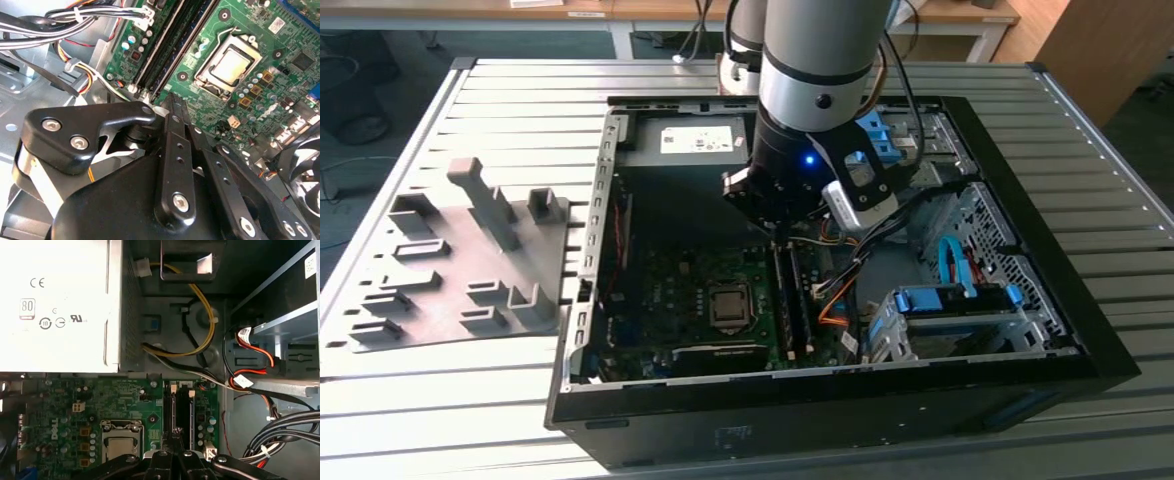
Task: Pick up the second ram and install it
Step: 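Press down the second ram until it locks into place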
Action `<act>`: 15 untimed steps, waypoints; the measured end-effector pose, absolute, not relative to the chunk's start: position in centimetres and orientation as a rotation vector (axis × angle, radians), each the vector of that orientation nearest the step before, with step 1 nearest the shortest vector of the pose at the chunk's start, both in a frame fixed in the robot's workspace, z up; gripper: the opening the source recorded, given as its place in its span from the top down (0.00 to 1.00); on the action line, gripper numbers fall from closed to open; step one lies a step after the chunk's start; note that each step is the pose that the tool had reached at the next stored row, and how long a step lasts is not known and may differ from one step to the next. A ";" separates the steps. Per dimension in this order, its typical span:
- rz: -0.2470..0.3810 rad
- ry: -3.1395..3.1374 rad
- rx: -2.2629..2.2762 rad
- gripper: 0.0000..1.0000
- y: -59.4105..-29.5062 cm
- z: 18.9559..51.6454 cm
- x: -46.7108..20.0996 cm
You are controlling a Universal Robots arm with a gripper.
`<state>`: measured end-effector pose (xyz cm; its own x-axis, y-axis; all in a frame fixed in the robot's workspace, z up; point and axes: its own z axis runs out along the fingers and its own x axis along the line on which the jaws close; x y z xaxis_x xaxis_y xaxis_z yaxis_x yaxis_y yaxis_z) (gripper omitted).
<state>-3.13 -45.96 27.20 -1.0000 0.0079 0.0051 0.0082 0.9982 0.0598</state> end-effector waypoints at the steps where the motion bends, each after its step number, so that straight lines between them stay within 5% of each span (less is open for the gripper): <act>1: -0.094 -3.135 -0.013 0.90 -46.0 27.2 -3.1; 10: -0.091 -3.135 -0.013 0.90 -46.0 27.2 -3.1; 15: -0.003 -3.137 -0.013 0.90 -46.0 27.2 -3.1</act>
<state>-3.11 -45.99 27.19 -1.0000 0.0081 0.0047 0.0081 1.0000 0.0017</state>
